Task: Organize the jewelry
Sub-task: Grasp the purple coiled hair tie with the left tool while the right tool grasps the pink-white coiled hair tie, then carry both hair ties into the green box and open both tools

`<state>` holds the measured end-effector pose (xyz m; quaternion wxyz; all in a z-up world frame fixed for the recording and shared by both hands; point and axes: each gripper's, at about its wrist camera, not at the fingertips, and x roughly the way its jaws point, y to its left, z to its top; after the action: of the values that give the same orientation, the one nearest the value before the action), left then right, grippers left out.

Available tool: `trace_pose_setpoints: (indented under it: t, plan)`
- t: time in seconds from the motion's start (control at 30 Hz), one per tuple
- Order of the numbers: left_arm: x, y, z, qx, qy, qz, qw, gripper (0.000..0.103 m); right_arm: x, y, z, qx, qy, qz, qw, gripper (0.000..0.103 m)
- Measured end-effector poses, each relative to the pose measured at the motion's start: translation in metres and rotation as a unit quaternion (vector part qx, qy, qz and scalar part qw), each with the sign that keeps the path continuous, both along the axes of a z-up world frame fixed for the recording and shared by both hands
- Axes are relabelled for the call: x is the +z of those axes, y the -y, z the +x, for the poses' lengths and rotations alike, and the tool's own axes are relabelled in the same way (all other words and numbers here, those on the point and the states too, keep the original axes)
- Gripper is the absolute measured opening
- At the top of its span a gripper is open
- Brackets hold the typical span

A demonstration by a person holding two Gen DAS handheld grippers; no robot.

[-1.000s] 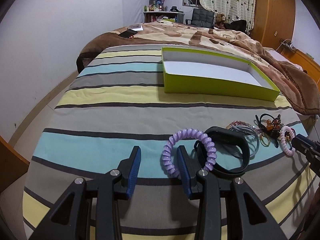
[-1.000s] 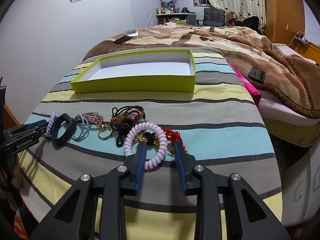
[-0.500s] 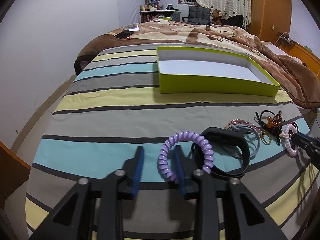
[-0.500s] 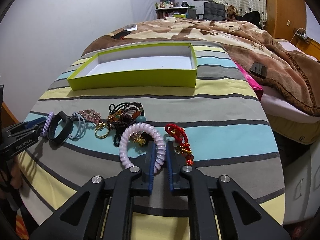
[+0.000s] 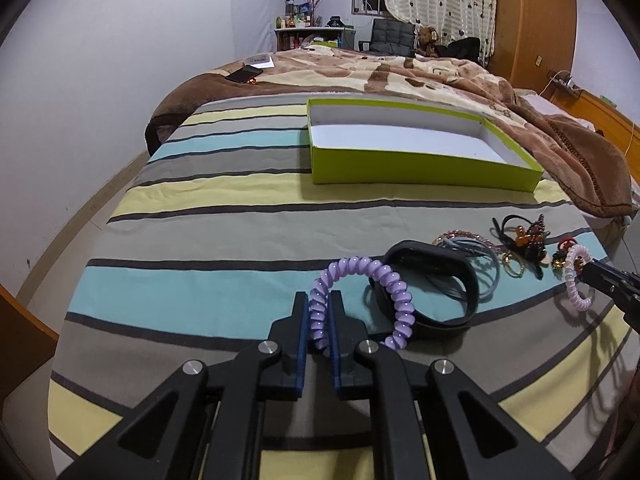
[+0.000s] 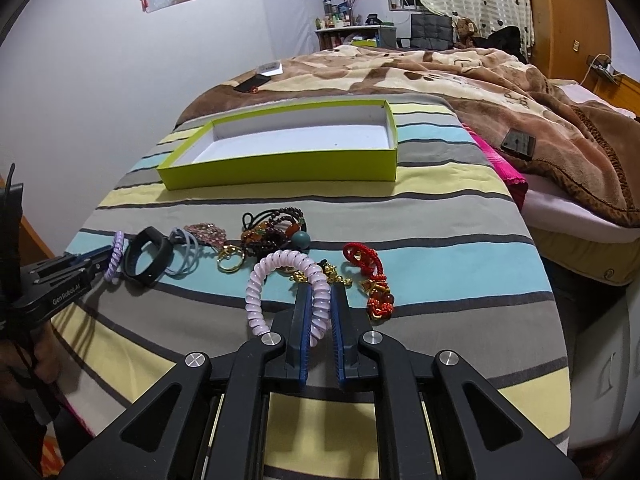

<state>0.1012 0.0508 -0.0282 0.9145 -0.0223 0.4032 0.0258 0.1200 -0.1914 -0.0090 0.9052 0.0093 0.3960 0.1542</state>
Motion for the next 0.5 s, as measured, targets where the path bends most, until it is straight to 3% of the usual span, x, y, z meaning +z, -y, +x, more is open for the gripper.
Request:
trace_pose_setpoints:
  t: [0.3, 0.5]
  plan:
    - [0.021, 0.002, -0.008, -0.009, 0.025, -0.003, 0.9996, 0.010, 0.017, -0.001, -0.001, 0.005, 0.018, 0.013, 1.000, 0.010]
    - [0.041, 0.012, 0.009, -0.033, 0.038, 0.008, 0.9987, 0.010, 0.032, -0.005, 0.016, 0.016, 0.033, 0.016, 0.999, 0.010]
